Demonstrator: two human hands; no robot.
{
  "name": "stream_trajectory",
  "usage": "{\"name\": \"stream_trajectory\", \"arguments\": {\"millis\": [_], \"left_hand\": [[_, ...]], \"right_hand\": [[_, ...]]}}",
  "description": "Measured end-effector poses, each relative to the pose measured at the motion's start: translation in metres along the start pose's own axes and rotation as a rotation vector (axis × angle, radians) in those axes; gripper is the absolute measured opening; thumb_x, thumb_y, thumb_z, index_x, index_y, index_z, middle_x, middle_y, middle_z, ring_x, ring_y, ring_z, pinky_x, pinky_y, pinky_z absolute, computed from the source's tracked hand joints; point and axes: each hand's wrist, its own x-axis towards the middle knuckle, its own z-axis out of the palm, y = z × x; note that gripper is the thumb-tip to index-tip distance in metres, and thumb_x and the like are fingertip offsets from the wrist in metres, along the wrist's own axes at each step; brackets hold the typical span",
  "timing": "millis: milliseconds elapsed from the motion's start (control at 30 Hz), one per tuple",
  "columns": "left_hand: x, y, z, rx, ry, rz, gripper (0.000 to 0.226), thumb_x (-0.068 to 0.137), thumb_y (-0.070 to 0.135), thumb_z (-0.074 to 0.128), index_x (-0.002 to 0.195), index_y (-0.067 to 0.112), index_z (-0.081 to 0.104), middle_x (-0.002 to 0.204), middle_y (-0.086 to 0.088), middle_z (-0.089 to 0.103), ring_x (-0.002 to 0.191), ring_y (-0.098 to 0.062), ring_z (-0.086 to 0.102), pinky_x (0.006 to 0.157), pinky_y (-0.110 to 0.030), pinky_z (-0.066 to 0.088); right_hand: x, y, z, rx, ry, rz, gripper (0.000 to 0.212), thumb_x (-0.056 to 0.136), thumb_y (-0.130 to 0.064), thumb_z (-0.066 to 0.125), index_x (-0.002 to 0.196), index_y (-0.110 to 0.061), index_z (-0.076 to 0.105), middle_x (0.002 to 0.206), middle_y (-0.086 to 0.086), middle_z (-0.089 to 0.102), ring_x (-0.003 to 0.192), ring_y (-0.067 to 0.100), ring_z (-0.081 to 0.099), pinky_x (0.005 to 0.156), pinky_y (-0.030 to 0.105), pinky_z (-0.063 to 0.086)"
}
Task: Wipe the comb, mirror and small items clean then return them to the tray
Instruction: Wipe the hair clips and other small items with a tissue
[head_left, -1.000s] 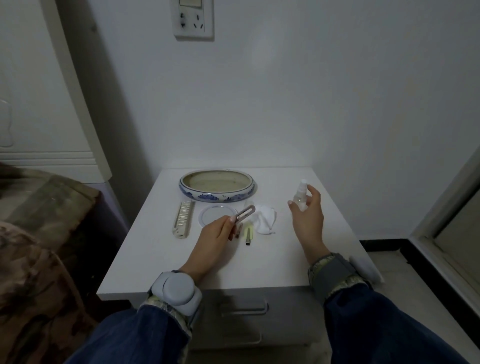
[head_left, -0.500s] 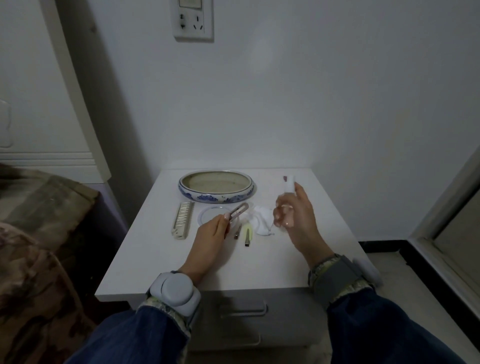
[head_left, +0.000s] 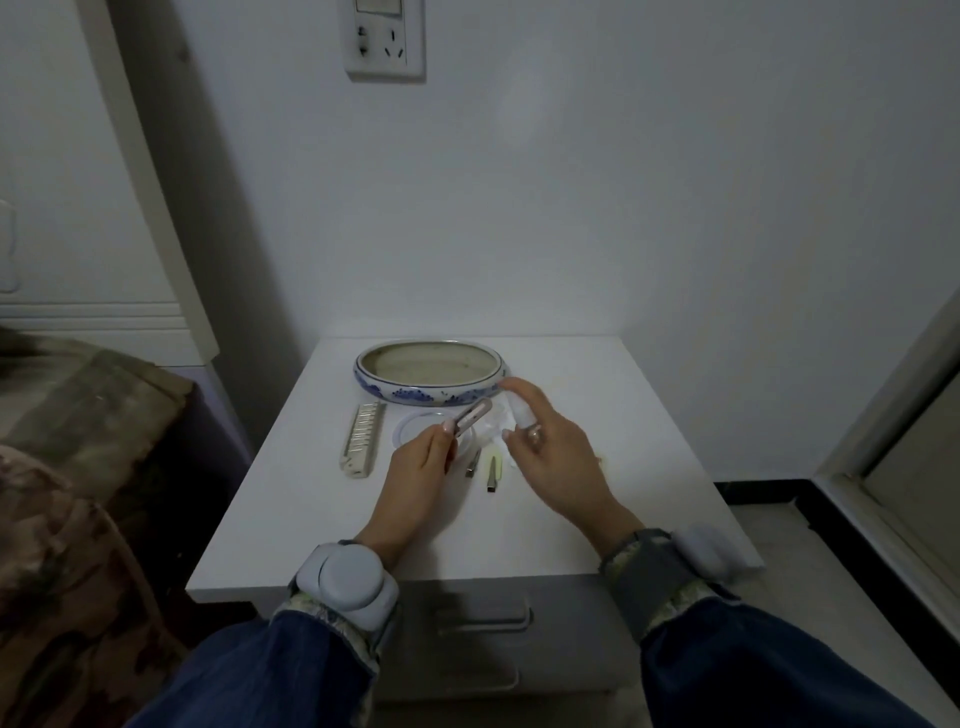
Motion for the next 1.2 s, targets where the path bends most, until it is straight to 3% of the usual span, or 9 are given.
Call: {"name": "stream_trajectory", "arguments": {"millis": [167, 433, 533, 600, 667, 733, 867, 933, 1200], "left_hand": [[0.0, 0.001, 0.003, -0.041, -0.008, -0.015, 0.038, 0.101, 0.029, 0.032, 0.07, 0.013, 0.048, 0.066, 0.003, 0.048, 0.061, -0.009, 0.041, 0.056, -0.01, 0.034], [-0.001, 0.003, 0.003, -0.028, -0.013, 0.003, 0.039, 0.102, 0.026, 0.031, 0.069, 0.011, 0.046, 0.064, 0.002, 0.046, 0.059, -0.008, 0.04, 0.056, -0.01, 0.033], [0.0, 0.002, 0.002, -0.007, -0.015, 0.009, 0.039, 0.102, 0.024, 0.031, 0.067, 0.014, 0.046, 0.064, 0.004, 0.046, 0.059, -0.007, 0.04, 0.056, -0.011, 0.033], [0.0, 0.001, 0.001, -0.006, -0.012, 0.004, 0.04, 0.102, 0.024, 0.031, 0.066, 0.015, 0.046, 0.063, 0.004, 0.046, 0.058, -0.007, 0.041, 0.056, -0.011, 0.033], [0.0, 0.0, 0.0, -0.013, -0.013, 0.0, 0.039, 0.102, 0.024, 0.031, 0.067, 0.015, 0.047, 0.064, 0.004, 0.047, 0.059, -0.007, 0.041, 0.056, -0.011, 0.033], [0.0, -0.001, -0.001, -0.016, -0.014, -0.003, 0.04, 0.102, 0.025, 0.031, 0.067, 0.015, 0.047, 0.064, 0.004, 0.047, 0.059, -0.007, 0.041, 0.057, -0.012, 0.033], [-0.001, 0.0, -0.001, -0.013, -0.017, 0.002, 0.04, 0.101, 0.026, 0.032, 0.066, 0.015, 0.046, 0.063, 0.004, 0.046, 0.058, -0.007, 0.041, 0.057, -0.012, 0.034], [-0.001, 0.0, -0.002, -0.015, -0.019, 0.001, 0.039, 0.101, 0.025, 0.031, 0.066, 0.015, 0.047, 0.064, 0.004, 0.046, 0.059, -0.009, 0.041, 0.057, -0.013, 0.034], [-0.002, -0.001, -0.003, 0.002, -0.02, 0.009, 0.041, 0.101, 0.027, 0.031, 0.065, 0.015, 0.045, 0.062, 0.004, 0.045, 0.058, -0.009, 0.039, 0.056, -0.014, 0.032]], "right_hand": [[-0.002, 0.007, 0.01, -0.265, 0.179, -0.21, 0.046, 0.087, -0.016, 0.05, 0.127, -0.032, 0.035, 0.092, 0.012, 0.064, 0.063, 0.026, 0.062, 0.057, 0.042, 0.055], [-0.001, 0.006, 0.008, -0.224, 0.276, -0.18, 0.04, 0.088, -0.012, 0.053, 0.126, -0.022, 0.047, 0.097, 0.01, 0.065, 0.066, 0.021, 0.063, 0.063, 0.035, 0.054], [0.002, 0.007, 0.001, -0.052, 0.32, 0.002, 0.046, 0.092, -0.012, 0.05, 0.136, -0.024, 0.039, 0.079, 0.001, 0.059, 0.056, 0.011, 0.05, 0.059, 0.027, 0.043], [0.007, 0.012, -0.004, 0.132, 0.345, 0.116, 0.054, 0.092, -0.012, 0.041, 0.141, -0.028, 0.024, 0.099, 0.008, 0.06, 0.074, 0.014, 0.053, 0.072, 0.032, 0.047], [0.014, 0.021, -0.007, 0.259, 0.371, 0.192, 0.06, 0.093, -0.012, 0.035, 0.145, -0.031, 0.01, 0.142, 0.011, 0.037, 0.116, 0.019, 0.044, 0.104, 0.042, 0.039], [0.018, 0.028, -0.006, 0.287, 0.355, 0.24, 0.063, 0.096, -0.006, 0.036, 0.147, -0.027, 0.005, 0.145, 0.006, 0.028, 0.134, 0.022, 0.03, 0.113, 0.041, 0.027], [0.016, 0.032, -0.004, 0.227, 0.256, 0.232, 0.055, 0.095, -0.003, 0.043, 0.142, -0.021, 0.021, 0.111, 0.004, 0.047, 0.102, 0.017, 0.05, 0.082, 0.003, 0.038], [0.016, 0.032, -0.003, 0.192, 0.232, 0.225, 0.05, 0.094, -0.003, 0.044, 0.138, -0.02, 0.028, 0.109, 0.004, 0.049, 0.098, 0.014, 0.05, 0.075, 0.008, 0.038], [0.016, 0.039, -0.003, 0.19, 0.189, 0.306, 0.062, 0.087, -0.004, 0.059, 0.137, -0.023, 0.029, 0.135, 0.007, 0.044, 0.121, 0.021, 0.047, 0.097, 0.027, 0.037]]}}
